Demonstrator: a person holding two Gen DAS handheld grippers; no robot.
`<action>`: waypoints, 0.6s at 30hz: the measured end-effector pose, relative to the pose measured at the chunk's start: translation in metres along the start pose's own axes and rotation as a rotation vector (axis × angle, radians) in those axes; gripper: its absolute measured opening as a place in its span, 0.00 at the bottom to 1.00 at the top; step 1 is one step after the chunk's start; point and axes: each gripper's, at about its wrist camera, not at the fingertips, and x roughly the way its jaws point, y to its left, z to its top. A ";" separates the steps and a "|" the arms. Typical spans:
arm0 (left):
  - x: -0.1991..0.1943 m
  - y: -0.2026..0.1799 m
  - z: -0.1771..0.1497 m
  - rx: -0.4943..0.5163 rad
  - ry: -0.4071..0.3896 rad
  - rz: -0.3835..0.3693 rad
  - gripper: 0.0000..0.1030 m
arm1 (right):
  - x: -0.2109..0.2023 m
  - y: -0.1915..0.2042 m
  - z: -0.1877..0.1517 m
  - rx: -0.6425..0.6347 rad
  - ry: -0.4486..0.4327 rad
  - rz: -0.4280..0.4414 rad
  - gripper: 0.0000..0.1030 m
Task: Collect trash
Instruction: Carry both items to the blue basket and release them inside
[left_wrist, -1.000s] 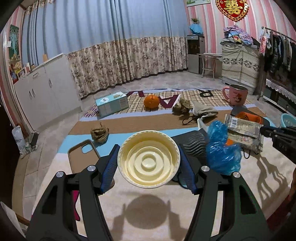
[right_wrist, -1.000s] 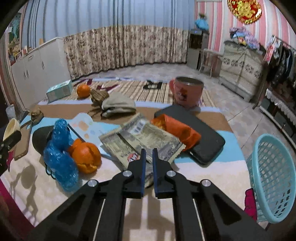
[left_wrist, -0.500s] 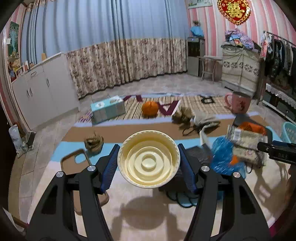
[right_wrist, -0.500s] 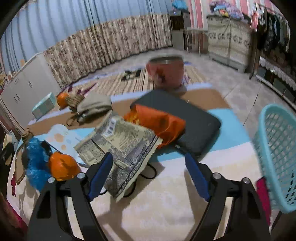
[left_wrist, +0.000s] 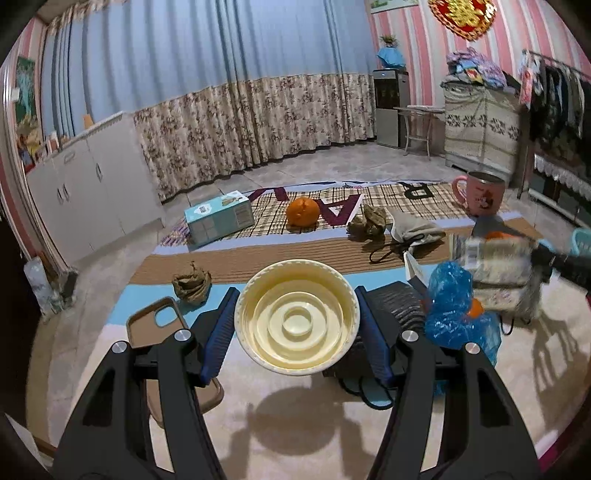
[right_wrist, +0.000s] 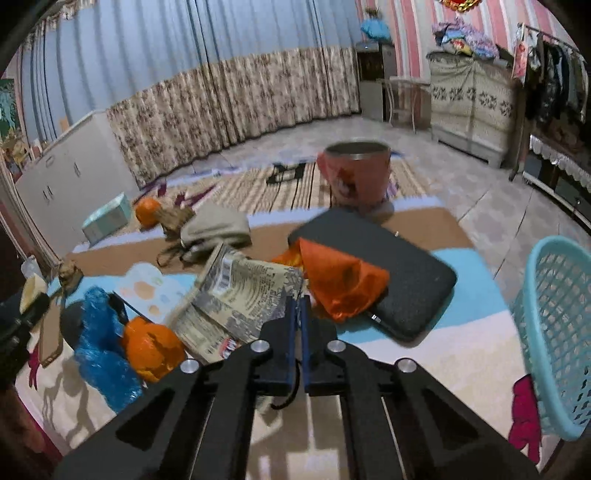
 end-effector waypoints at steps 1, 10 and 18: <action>-0.001 0.000 0.000 0.003 -0.004 -0.001 0.59 | -0.007 -0.002 0.002 0.009 -0.018 0.008 0.02; -0.036 -0.030 0.037 0.001 -0.065 -0.077 0.59 | -0.089 -0.031 0.037 0.013 -0.178 0.006 0.01; -0.075 -0.107 0.078 0.046 -0.168 -0.217 0.59 | -0.155 -0.120 0.050 0.074 -0.251 -0.152 0.01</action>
